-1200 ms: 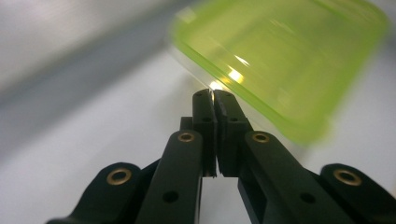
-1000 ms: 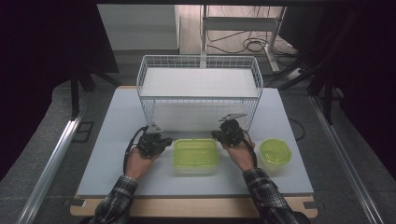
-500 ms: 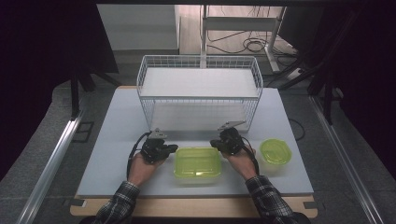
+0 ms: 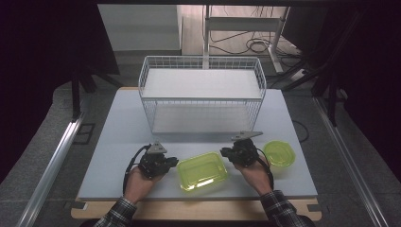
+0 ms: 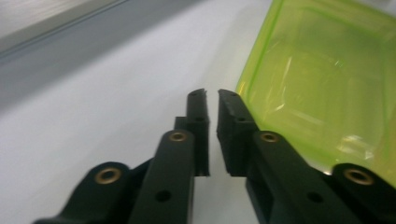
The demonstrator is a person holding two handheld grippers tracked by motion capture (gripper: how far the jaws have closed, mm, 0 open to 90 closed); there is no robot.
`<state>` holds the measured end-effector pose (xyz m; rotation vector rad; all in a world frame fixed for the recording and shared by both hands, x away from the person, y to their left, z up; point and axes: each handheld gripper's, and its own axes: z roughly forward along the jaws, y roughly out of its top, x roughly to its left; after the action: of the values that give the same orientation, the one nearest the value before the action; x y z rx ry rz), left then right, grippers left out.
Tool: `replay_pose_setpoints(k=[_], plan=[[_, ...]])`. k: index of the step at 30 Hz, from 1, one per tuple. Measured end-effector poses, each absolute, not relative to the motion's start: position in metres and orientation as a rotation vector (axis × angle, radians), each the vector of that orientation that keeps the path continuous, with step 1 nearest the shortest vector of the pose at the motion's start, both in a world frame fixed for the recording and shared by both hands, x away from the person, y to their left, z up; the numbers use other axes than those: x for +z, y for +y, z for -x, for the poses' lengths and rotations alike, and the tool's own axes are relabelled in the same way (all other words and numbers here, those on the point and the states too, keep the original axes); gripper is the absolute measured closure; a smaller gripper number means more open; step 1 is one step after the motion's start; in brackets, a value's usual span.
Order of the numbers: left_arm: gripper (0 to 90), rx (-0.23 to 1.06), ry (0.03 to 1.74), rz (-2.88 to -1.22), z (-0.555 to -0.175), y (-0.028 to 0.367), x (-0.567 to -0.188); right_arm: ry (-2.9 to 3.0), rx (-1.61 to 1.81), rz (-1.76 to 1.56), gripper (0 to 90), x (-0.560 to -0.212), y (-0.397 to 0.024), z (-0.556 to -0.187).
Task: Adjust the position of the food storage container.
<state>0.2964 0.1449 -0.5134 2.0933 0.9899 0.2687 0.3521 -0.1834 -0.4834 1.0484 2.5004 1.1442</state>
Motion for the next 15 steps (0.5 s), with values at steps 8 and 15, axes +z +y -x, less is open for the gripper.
replay_pose_setpoints(k=[8, 15], plan=[[15.5, 0.402, 1.049, -2.065, -0.271, 0.163, -0.518, 2.485, 1.191, -1.061, 49.3, -0.479, -0.211, -0.324], [2.9, 0.424, 1.059, -2.048, -0.256, 0.167, -0.519, 2.491, 1.223, -1.068, 27.7, -0.486, -0.221, -0.314]])
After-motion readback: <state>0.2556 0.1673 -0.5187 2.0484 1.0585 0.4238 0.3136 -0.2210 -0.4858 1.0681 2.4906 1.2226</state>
